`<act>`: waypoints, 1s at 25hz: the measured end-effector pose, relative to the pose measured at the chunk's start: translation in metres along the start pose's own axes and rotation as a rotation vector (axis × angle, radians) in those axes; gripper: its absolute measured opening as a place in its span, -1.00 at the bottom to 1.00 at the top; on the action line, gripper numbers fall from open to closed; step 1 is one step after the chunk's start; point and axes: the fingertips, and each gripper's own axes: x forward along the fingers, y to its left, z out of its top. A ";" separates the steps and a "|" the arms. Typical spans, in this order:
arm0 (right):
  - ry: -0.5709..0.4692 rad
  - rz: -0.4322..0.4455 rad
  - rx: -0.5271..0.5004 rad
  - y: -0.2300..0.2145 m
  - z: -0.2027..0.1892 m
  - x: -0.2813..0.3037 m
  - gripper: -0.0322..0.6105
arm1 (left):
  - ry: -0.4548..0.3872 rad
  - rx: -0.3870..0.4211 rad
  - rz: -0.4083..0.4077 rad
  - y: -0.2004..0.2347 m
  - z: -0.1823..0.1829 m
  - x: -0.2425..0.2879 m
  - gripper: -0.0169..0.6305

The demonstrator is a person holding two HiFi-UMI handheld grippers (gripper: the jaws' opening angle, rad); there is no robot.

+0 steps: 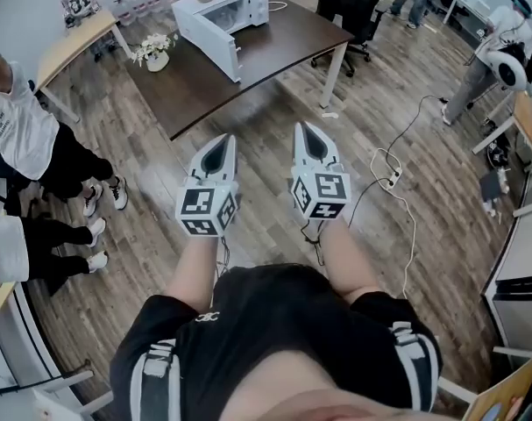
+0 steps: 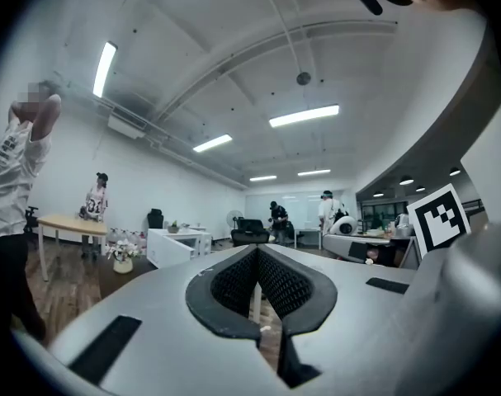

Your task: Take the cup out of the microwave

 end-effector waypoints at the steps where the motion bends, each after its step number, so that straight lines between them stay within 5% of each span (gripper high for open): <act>1: 0.001 0.003 0.000 -0.004 -0.001 -0.002 -0.90 | -0.003 0.004 0.003 -0.005 0.000 0.001 -0.94; 13: -0.004 0.028 -0.005 -0.043 -0.010 0.009 -0.90 | -0.033 0.003 0.036 -0.026 -0.012 0.030 -0.94; 25: -0.028 0.035 -0.027 -0.111 -0.037 0.104 -0.90 | -0.061 -0.005 0.027 -0.005 -0.040 0.150 -0.94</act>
